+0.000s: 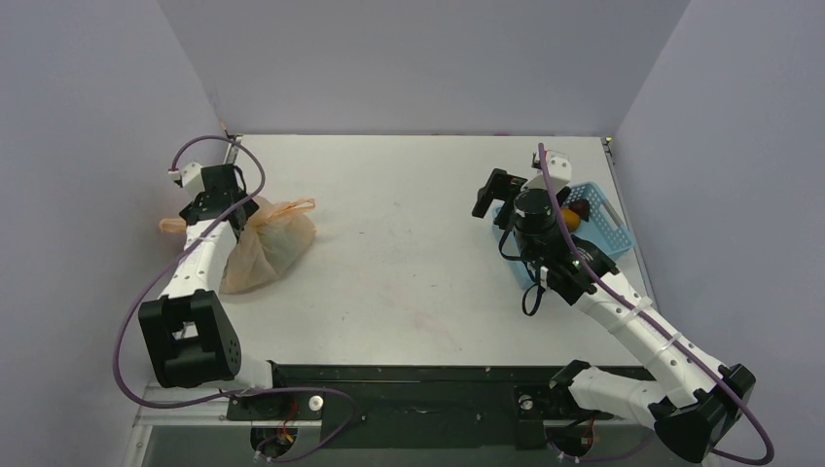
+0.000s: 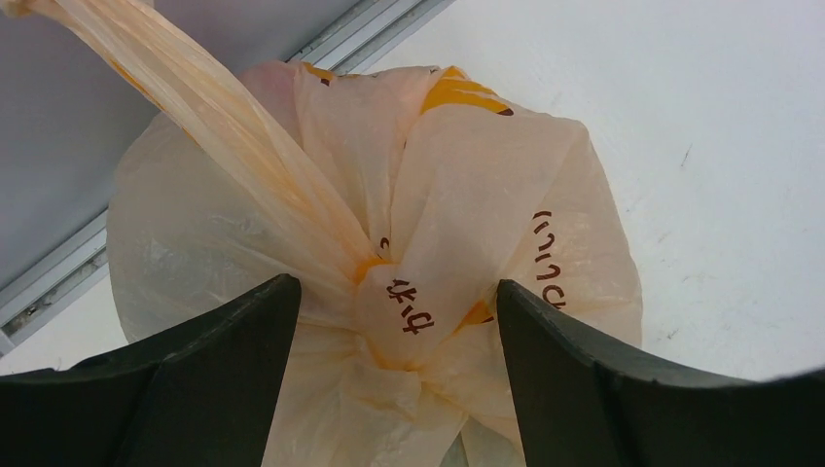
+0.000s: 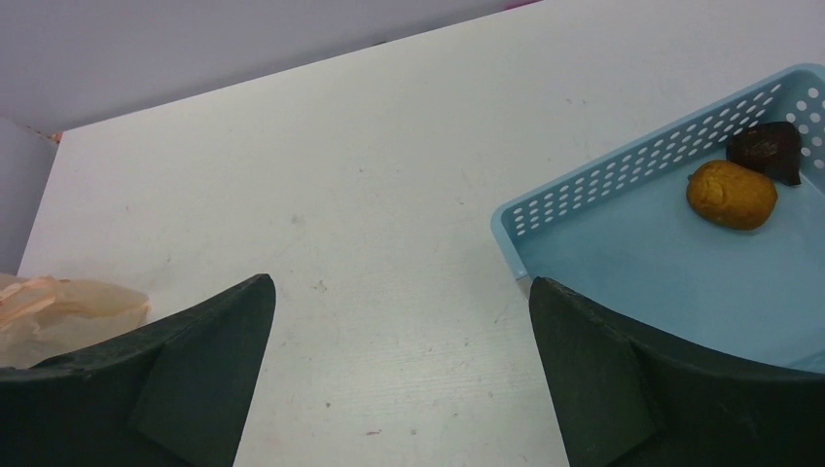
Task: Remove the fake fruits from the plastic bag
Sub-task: Move the plastic bag to the center of the board.
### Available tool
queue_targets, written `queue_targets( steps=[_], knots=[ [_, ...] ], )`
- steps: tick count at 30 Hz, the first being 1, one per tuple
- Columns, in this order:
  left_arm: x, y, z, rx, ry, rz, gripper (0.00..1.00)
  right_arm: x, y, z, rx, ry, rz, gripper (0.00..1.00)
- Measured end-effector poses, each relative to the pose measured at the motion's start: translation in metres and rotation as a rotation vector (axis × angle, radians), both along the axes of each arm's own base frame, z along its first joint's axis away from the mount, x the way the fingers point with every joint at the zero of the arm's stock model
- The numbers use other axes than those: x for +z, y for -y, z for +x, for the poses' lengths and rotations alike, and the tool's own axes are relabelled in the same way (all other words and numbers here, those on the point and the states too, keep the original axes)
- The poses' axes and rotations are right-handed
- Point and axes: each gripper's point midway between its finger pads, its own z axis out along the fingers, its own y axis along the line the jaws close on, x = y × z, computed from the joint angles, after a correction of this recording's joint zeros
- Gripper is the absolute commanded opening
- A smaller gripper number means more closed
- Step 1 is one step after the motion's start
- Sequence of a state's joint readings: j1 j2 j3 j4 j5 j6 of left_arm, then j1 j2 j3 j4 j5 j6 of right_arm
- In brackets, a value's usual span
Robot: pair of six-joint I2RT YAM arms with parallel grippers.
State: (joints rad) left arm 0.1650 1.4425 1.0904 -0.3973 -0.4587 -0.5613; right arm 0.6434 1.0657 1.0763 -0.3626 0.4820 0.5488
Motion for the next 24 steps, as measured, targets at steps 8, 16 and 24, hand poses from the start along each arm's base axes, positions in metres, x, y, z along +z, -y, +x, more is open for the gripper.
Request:
queue_targets(
  steps=[8, 16, 24],
  knots=[
    [-0.022, 0.018, 0.012, -0.037, -0.028, -0.125, 0.44, 0.0, -0.006, -0.001, 0.026, -0.005, 0.023, 1.0],
    [-0.061, 0.098, 0.05, -0.365, -0.074, -0.433, 0.18, -0.006, -0.015, 0.001, 0.056, -0.023, 0.031, 0.99],
    [-0.048, 0.279, 0.035, -0.977, -0.141, -0.505, 0.19, -0.018, -0.028, 0.005, 0.092, -0.059, 0.044, 0.99]
  ],
)
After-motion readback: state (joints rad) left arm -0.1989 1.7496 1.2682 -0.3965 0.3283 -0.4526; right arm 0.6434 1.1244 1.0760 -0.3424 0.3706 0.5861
